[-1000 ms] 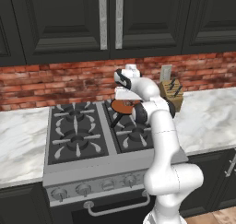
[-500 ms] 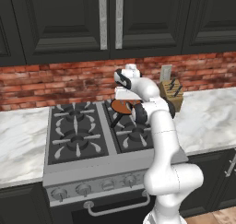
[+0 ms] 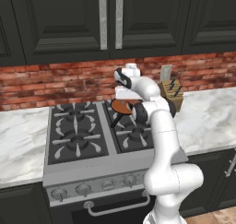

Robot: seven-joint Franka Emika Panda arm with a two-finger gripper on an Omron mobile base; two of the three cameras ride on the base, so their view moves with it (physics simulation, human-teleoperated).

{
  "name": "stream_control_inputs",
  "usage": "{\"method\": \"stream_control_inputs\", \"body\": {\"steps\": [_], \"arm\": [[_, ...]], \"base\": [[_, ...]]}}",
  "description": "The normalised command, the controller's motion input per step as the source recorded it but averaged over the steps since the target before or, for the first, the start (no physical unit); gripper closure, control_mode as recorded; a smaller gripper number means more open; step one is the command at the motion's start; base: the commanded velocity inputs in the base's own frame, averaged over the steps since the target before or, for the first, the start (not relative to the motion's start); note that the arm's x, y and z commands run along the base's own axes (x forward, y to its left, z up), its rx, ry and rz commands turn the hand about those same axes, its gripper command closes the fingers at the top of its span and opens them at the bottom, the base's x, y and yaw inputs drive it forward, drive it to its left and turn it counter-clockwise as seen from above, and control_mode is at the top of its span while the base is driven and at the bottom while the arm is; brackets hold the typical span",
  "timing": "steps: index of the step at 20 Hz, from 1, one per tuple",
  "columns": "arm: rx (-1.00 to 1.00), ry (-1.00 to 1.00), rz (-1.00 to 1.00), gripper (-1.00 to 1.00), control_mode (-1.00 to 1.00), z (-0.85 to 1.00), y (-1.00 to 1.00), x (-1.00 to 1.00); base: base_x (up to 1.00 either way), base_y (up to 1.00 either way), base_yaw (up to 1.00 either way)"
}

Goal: Retrieve the fish from the fridge and place it on the saucepan with marinade on the stove.

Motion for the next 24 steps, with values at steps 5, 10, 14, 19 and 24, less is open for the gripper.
{"method": "stream_control_inputs", "body": {"steps": [5,10,14,19,24], "arm": [[0.0,-0.2,0.01,-1.0,-1.0,0.0,0.0,-0.47],[-0.01,-0.15,0.03,-1.0,-1.0,0.0,0.0,-0.58],[-0.03,-0.14,0.03,-1.0,-1.0,-0.04,0.0,-0.65],[0.0,-0.22,0.03,-1.0,-1.0,-0.09,0.0,-0.67],[0.0,-0.13,0.0,-1.0,-1.0,0.06,0.0,-0.93]], "base": [[0.0,0.0,0.0],[0.0,0.0,0.0],[0.0,0.0,0.0],[0.0,0.0,0.0],[0.0,0.0,0.0]]}}
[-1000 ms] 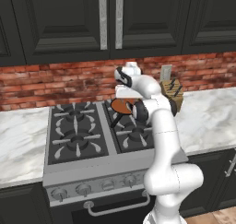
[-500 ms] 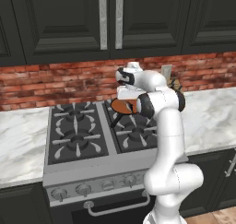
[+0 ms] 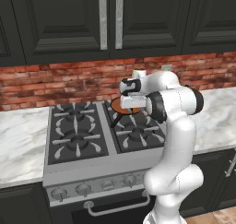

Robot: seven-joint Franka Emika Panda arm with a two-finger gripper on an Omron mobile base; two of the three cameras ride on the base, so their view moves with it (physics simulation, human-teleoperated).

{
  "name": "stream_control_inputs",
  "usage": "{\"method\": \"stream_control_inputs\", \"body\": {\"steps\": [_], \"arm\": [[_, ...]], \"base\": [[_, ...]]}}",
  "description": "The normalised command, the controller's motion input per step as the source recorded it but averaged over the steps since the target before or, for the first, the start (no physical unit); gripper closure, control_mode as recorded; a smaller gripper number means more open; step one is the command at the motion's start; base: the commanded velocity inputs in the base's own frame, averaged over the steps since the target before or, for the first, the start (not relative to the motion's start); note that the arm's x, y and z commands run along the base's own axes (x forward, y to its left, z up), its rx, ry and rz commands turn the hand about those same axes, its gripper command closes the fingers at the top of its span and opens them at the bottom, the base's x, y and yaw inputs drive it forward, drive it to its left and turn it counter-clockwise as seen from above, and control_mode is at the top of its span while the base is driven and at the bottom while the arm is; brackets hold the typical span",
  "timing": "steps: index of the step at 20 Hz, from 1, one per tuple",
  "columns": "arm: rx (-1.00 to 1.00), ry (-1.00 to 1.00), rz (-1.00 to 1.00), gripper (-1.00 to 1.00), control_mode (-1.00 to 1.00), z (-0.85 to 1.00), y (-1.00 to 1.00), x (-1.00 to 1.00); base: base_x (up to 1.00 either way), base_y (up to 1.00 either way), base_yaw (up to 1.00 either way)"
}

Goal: Retrieve the fish from the fridge and place it on the saucepan with marinade on the stove.

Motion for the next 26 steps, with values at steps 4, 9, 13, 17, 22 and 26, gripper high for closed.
{"method": "stream_control_inputs", "body": {"steps": [4,9,13,17,22,26], "arm": [[0.0,-0.02,0.0,-1.0,-1.0,0.28,0.0,-0.99],[0.0,-0.01,0.0,-1.0,-1.0,0.43,0.0,-0.73],[0.0,0.0,0.0,-1.0,-1.0,0.66,0.0,-0.49],[0.0,0.0,0.0,-1.0,-1.0,0.64,0.0,-0.59],[0.0,0.0,0.0,-1.0,-1.0,0.37,0.0,-0.92],[0.0,0.0,0.0,-1.0,-1.0,0.12,0.0,-1.0]], "base": [[0.0,0.0,0.0],[0.0,0.0,0.0],[0.0,0.0,0.0],[0.0,0.0,0.0],[0.0,0.0,0.0],[0.0,0.0,0.0]]}}
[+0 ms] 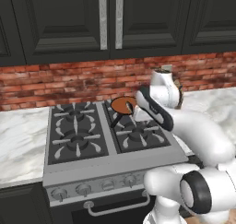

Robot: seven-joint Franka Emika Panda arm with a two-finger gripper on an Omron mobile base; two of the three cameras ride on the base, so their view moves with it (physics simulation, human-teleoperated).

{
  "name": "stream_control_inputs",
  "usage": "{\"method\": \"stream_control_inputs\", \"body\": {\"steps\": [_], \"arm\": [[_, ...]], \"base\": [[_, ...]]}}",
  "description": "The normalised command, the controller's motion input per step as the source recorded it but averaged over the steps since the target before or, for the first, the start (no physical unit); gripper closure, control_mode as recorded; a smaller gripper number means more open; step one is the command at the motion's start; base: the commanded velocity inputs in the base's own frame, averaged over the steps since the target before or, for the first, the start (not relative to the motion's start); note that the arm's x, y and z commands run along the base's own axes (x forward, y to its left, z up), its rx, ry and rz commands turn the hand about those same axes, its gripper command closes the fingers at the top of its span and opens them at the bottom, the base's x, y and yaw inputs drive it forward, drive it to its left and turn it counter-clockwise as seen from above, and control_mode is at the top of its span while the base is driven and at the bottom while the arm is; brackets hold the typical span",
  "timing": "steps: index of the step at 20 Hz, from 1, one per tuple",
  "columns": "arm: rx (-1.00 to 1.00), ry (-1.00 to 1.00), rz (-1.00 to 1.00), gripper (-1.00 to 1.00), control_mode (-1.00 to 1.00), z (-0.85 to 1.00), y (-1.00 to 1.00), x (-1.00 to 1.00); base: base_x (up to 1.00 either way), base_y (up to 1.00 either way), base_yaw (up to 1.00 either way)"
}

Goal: Retrieve the fish from the fridge and place it on the saucepan with marinade on the stove.

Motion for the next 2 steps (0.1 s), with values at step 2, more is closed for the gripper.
{"method": "stream_control_inputs", "body": {"steps": [2], "arm": [[0.0,0.0,0.0,-1.0,-1.0,0.31,0.0,-0.97]], "base": [[0.0,0.0,0.0]]}}
